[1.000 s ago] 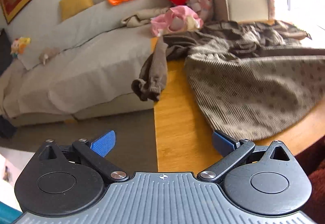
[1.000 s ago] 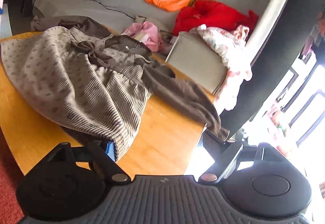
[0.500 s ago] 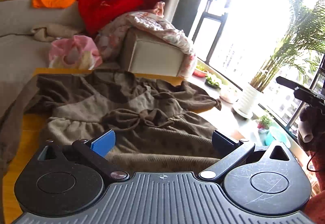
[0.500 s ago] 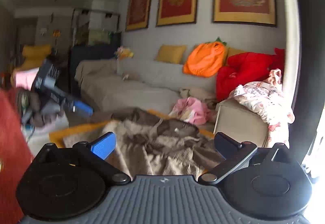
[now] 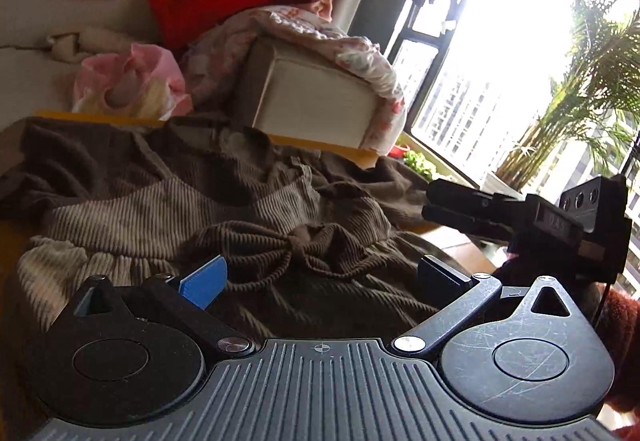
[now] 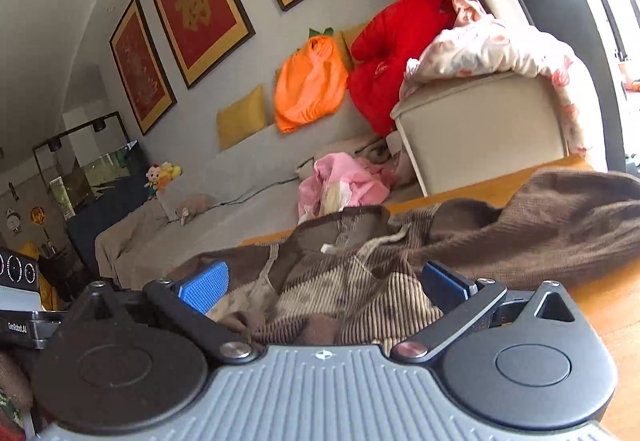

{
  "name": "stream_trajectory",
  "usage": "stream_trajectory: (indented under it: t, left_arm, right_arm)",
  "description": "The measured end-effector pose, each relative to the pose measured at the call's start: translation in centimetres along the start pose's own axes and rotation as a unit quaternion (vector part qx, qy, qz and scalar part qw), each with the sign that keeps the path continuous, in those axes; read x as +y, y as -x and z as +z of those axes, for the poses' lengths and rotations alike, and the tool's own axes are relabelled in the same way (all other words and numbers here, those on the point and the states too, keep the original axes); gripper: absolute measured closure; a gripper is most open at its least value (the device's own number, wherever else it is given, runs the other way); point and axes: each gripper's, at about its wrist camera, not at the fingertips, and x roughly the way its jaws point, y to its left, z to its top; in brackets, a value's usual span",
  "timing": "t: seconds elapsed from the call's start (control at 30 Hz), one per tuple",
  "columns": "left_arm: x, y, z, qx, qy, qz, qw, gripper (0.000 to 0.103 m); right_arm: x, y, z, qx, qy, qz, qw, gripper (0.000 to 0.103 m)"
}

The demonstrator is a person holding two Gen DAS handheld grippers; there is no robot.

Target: Fold clothes

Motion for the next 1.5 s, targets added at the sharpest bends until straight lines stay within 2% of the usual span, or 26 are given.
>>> stream_trajectory:
  t: [0.13,0.2,0.27,0.33,0.4,0.5,0.6,0.63,0.67,0.73,0.8,0.87,0.93,1.0,1.07,1.17,1.23,1.3,1.37,1.43,1.5]
  left_arm:
    - [-0.3,0.8,-1.6,0.019,0.002,-0.026,0.9995,0.000]
    - [-0.2,1.6,-1.9,0.014,0.014,-0.028,0.9994,0.000]
    - [0.1,2.3,-1.8,0.009,0.031,-0.030,0.9990,0.000]
    - [0.3,3.1,-1.9,-0.001,0.045,-0.036,0.9983,0.000]
    - [0.3,3.8,-2.2,-0.007,0.044,-0.032,0.9985,0.000]
    - [0.4,4.4,-2.8,-0.011,0.040,-0.021,0.9989,0.000]
    - [0.6,4.8,-2.9,-0.022,0.051,-0.023,0.9982,0.000]
    - [0.6,4.9,-2.9,-0.023,0.049,-0.024,0.9982,0.000]
    - [0.6,4.8,-2.8,-0.018,0.044,-0.024,0.9986,0.000]
    - [0.3,4.5,-2.9,-0.009,0.033,-0.025,0.9991,0.000]
    - [-0.1,4.5,-3.1,-0.004,0.018,-0.024,0.9995,0.000]
    - [-0.6,4.6,-3.3,-0.002,0.002,-0.022,0.9998,0.000]
    - [-1.0,4.6,-3.4,0.001,-0.009,-0.019,0.9998,0.000]
    - [-0.9,4.4,-3.4,0.005,-0.009,-0.015,0.9998,0.000]
    - [-0.7,4.3,-3.3,0.006,-0.001,-0.012,0.9999,0.000]
    - [0.3,4.5,-3.0,-0.006,0.028,0.000,0.9996,0.000]
    - [1.4,5.2,-2.2,-0.026,0.059,0.022,0.9977,0.000]
    - [2.5,5.9,-1.5,-0.045,0.088,0.043,0.9942,0.000]
    - [3.2,6.9,-0.5,-0.058,0.106,0.059,0.9909,0.000]
    - [3.2,7.5,0.2,-0.071,0.111,0.062,0.9894,0.000]
    - [2.7,7.8,0.7,-0.082,0.108,0.057,0.9892,0.000]
  right_arm:
    - [-1.1,1.6,-0.3,0.058,-0.023,-0.001,0.998,0.000]
    - [-1.2,1.9,0.2,0.085,-0.016,-0.013,0.996,0.000]
    - [-1.3,1.3,2.2,0.091,-0.014,-0.022,0.996,0.000]
    - [-2.0,-0.6,5.0,0.112,-0.046,-0.005,0.993,0.000]
    - [-3.5,-4.1,7.2,0.158,-0.109,0.016,0.981,0.000]
    - [-6.0,-10.0,8.1,0.233,-0.204,0.022,0.950,0.000]
    - [-7.3,-13.8,7.0,0.271,-0.273,-0.003,0.923,0.000]
    - [-7.3,-15.1,6.8,0.269,-0.280,0.000,0.921,0.000]
    - [-7.0,-15.9,6.9,0.259,-0.276,0.011,0.925,0.000]
    - [-6.4,-17.6,8.3,0.208,-0.254,0.021,0.944,0.000]
    - [-6.5,-19.0,10.2,0.156,-0.242,0.007,0.958,0.000]
    - [-7.1,-20.3,11.7,0.118,-0.237,-0.010,0.964,0.001]
    - [-8.0,-21.6,12.2,0.130,-0.244,-0.014,0.961,0.001]
    - [-8.2,-22.5,11.9,0.177,-0.234,-0.016,0.956,0.001]
    - [-7.6,-22.2,11.5,0.215,-0.190,-0.022,0.958,0.001]
    - [-7.0,-19.5,11.0,0.248,-0.145,-0.011,0.958,0.001]
    - [-6.9,-16.7,10.8,0.255,-0.132,-0.003,0.958,0.000]
    - [-6.6,-13.7,10.8,0.250,-0.104,-0.015,0.962,0.000]
    - [-6.6,-10.0,11.2,0.223,-0.071,-0.030,0.972,0.000]
    - [-7.2,-5.7,11.8,0.171,-0.051,-0.053,0.982,0.000]
    - [-9.2,-1.3,12.5,0.111,-0.072,-0.083,0.988,0.000]
